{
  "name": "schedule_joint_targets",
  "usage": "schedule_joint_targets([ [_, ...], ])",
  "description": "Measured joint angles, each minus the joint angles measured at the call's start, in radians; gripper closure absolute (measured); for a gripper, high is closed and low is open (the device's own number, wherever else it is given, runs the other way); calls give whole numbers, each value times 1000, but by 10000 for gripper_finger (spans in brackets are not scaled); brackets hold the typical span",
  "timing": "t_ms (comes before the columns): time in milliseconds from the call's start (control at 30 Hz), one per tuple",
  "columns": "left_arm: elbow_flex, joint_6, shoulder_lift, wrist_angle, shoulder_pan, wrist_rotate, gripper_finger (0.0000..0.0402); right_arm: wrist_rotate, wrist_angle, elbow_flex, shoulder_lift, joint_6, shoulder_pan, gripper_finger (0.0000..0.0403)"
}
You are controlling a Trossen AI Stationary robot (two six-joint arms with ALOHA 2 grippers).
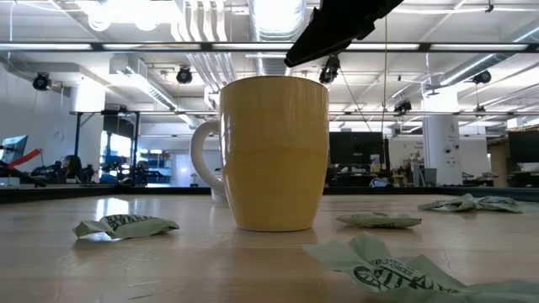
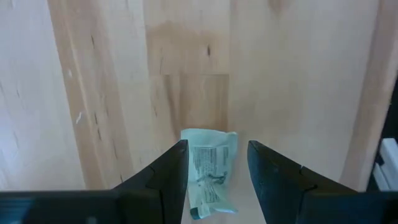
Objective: Pick and place Stevia / Truvia into bins
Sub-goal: Put the stevia packet into the transparent bin
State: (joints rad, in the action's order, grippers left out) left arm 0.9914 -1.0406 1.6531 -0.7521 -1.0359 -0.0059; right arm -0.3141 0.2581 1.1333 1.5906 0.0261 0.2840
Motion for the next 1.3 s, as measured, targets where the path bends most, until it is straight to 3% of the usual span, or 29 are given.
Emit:
schedule_joint_targets([
  [433, -43, -3, 9, 36, 0, 26, 266, 0, 0, -1, 0, 0, 0, 280],
  [800, -42, 66, 1, 36, 0, 17, 391, 0, 0, -2, 0, 0, 0, 286],
  [967, -36, 236, -6, 33, 23, -114, 390, 0, 0, -1, 0, 0, 0, 285],
  [1300, -37, 505, -44, -52, 189, -559, 389, 0, -1, 0, 0, 0, 0, 298],
])
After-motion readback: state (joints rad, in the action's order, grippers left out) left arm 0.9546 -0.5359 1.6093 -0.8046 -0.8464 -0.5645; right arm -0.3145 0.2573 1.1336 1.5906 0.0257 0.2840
